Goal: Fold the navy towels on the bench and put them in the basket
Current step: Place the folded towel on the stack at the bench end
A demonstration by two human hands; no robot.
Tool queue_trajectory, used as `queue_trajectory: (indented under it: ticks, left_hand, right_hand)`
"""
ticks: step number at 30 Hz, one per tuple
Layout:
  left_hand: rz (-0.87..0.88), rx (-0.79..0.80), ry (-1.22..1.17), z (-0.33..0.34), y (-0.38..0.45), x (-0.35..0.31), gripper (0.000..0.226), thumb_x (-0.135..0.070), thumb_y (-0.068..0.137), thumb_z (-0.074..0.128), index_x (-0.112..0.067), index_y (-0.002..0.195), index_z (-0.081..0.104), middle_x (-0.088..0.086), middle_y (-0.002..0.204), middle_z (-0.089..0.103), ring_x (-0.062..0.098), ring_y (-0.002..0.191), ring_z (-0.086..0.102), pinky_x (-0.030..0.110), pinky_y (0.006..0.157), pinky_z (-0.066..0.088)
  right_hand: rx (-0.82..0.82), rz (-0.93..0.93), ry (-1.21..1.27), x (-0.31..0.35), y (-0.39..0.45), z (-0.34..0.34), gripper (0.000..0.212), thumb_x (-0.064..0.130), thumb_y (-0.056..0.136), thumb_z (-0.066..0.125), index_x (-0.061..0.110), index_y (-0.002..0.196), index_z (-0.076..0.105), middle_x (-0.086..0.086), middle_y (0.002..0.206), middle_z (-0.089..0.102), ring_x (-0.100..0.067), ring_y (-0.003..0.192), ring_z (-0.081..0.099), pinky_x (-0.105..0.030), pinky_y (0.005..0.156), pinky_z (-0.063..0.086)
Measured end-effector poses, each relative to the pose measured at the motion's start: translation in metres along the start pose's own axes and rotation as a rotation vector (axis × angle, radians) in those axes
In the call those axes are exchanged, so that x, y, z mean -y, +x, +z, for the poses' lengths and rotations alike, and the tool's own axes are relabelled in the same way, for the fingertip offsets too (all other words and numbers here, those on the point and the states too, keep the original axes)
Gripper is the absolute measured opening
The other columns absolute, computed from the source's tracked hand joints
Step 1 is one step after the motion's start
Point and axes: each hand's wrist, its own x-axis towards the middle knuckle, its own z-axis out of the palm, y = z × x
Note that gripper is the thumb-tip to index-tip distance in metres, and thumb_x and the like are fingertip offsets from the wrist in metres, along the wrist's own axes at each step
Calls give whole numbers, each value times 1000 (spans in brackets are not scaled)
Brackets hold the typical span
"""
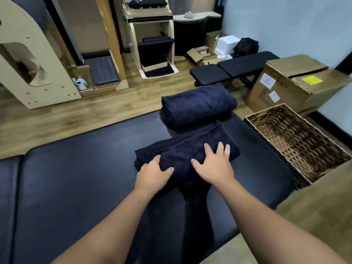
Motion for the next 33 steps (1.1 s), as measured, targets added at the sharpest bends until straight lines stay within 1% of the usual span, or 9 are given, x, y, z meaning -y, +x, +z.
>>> queue_trajectory:
  ticks: [5,14,20,25,27,29,30,32,33]
  left_hand:
    - [-17,-27,-35,34,27,-51,81,-57,86,65,-30,156,34,2,139,60,25,131,53,41,106,47]
    - [12,-58,-86,69,65,-107,79,-56,87,67,-31,155,37,3,146,54,25,136,48,43,112,43]
    - [53,-44,-88,79,91,-129,76,-49,93,64,-27,158,30,11,153,43,30,143,39,46,115,39]
    - [-12,36,96,72,88,-121,76,-61,97,47,-35,161,16,12,159,34,33,140,42,43,105,43]
    - [-27,63,131,70,78,-116,76,-63,98,42,-37,161,10,11,163,27,33,141,41,44,104,43]
    - [-16,45,132,66,62,-111,73,-61,98,43,-34,161,17,7,162,32,30,141,41,43,104,44]
    - [-8,19,123,63,53,-108,68,-58,98,45,-30,158,27,5,156,41,28,137,46,42,103,46]
    - [-17,-23,93,58,32,-99,55,-53,99,50,-21,144,47,2,133,61,24,119,56,40,93,51]
    - [-34,-28,71,56,21,-94,52,-51,98,51,-19,139,51,1,123,65,23,112,59,38,89,52]
  right_hand:
    - [3,-5,5,-43,52,-29,89,67,88,52,30,160,16,-14,168,-5,-35,152,-20,-50,117,28]
    - [-7,-9,-25,-82,118,-63,89,66,88,54,30,160,16,-13,168,-4,-34,153,-19,-50,118,26]
    - [-6,-17,-30,-95,151,-70,91,69,89,53,26,161,18,-17,167,0,-36,153,-16,-49,121,17]
    - [17,-29,-72,-91,157,-60,89,67,92,48,23,161,14,-20,167,-1,-40,152,-18,-50,123,7]
    - [23,-40,-83,-91,150,-56,83,64,95,45,24,161,14,-20,167,-4,-42,151,-18,-53,122,10]
    - [37,-68,-54,-90,138,-53,77,59,98,43,26,161,14,-18,168,-5,-44,150,-20,-55,122,13]
    - [47,-86,-43,-88,130,-51,76,57,98,42,26,161,14,-18,168,-5,-46,149,-20,-56,123,11]
    - [81,-122,-48,-83,112,-46,76,58,99,42,27,162,13,-16,168,-7,-49,148,-21,-56,123,7]
    - [107,-150,-67,-79,100,-43,79,60,98,43,27,162,10,-15,168,-10,-51,147,-22,-55,123,6]
